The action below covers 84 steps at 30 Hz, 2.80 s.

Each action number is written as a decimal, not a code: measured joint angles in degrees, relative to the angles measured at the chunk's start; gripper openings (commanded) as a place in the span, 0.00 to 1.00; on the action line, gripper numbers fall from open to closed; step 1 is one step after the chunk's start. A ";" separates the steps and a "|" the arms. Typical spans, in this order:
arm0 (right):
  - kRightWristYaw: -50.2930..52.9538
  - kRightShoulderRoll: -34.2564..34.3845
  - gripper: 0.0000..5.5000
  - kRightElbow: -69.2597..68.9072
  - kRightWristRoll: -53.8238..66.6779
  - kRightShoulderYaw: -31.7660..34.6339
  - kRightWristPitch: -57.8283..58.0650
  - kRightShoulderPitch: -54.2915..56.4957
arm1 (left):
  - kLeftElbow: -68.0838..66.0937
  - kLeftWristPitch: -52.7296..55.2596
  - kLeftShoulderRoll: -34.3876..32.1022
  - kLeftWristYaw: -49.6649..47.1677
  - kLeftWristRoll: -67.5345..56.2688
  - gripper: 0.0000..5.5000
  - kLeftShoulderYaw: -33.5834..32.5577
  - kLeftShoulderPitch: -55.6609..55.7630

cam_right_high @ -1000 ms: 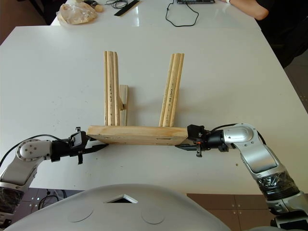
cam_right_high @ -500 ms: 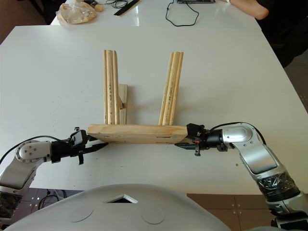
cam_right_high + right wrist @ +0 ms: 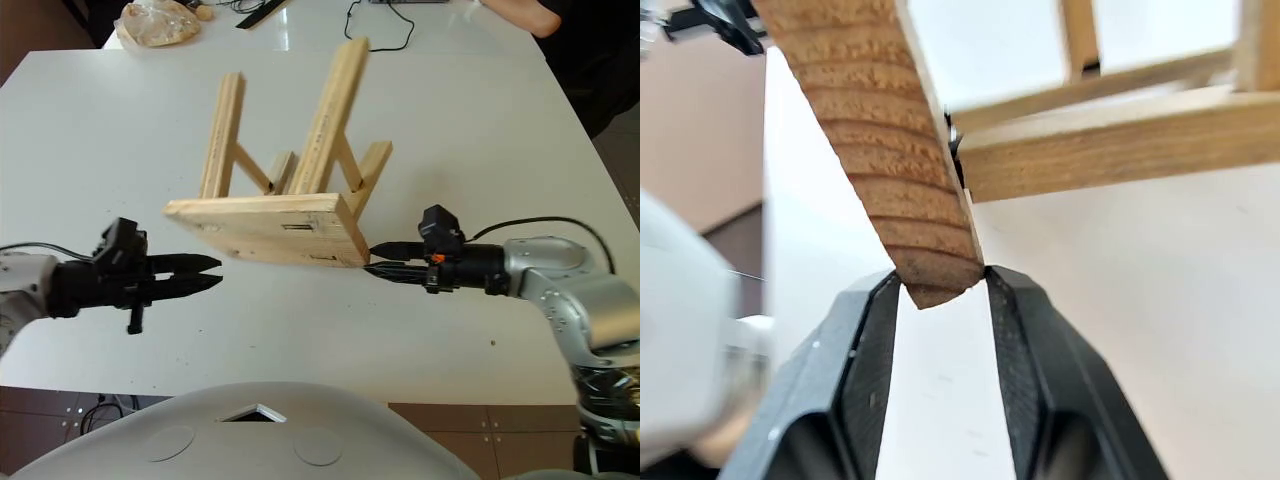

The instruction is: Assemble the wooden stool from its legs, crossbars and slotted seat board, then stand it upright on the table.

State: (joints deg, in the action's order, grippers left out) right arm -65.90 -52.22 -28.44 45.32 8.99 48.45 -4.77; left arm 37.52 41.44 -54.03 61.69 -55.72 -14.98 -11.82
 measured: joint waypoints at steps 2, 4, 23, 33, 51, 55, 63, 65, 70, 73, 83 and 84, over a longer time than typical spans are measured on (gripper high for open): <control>0.42 0.13 0.24 -0.63 4.18 0.36 3.09 1.35 | 0.47 1.36 -1.28 1.19 -2.88 0.21 -1.26 1.11; 1.08 0.14 0.24 -1.88 6.44 -0.13 5.53 1.09 | 0.65 0.75 -1.73 2.08 -2.18 0.21 -1.47 0.43; 4.72 1.77 0.36 -0.53 -14.75 -6.45 -19.96 -8.39 | 0.51 -4.19 -2.47 4.79 7.90 0.21 -0.18 -9.88; 1.94 0.77 0.46 -2.52 -25.67 -13.81 -33.48 -20.75 | -26.71 -30.69 -3.10 10.45 35.34 0.21 4.95 -16.30; 9.69 8.02 0.62 -5.51 -28.71 -22.57 -32.71 -14.45 | -33.11 -39.15 0.54 8.38 38.65 0.21 10.05 -10.52; 12.76 11.95 0.60 -2.40 -31.23 -25.03 -34.15 -12.74 | -33.64 -40.32 1.04 7.51 39.12 0.21 11.27 -9.04; 12.87 12.69 0.39 -0.76 -31.49 -25.17 -35.02 -12.48 | -31.18 -39.72 4.78 4.20 38.39 0.21 11.41 -8.64; 12.79 12.97 0.34 -0.62 -30.41 -24.73 -34.73 -12.23 | -32.30 -40.16 4.84 3.86 38.80 0.21 11.41 -8.75; 12.94 13.21 0.26 -1.46 -28.11 -24.13 -32.26 -11.83 | -33.73 -41.95 5.06 3.46 39.10 0.21 11.41 -8.80; 13.04 13.65 0.26 -3.35 -22.91 -22.20 -27.39 -10.78 | -37.03 -43.89 5.34 3.13 39.11 0.21 11.25 -7.81; 30.35 16.70 0.24 -6.53 11.13 -16.40 -14.28 -3.00 | -42.44 -46.65 7.11 0.55 38.59 0.21 10.19 -4.65; 33.94 17.11 0.24 -6.44 15.17 -16.40 -14.29 -1.71 | -42.46 -46.85 7.28 0.37 38.60 0.21 10.19 -4.65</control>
State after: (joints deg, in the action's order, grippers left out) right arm -31.96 -35.10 -34.88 60.49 -7.40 34.16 -6.48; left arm -4.94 -5.41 -46.75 62.05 -17.12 -4.79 -16.47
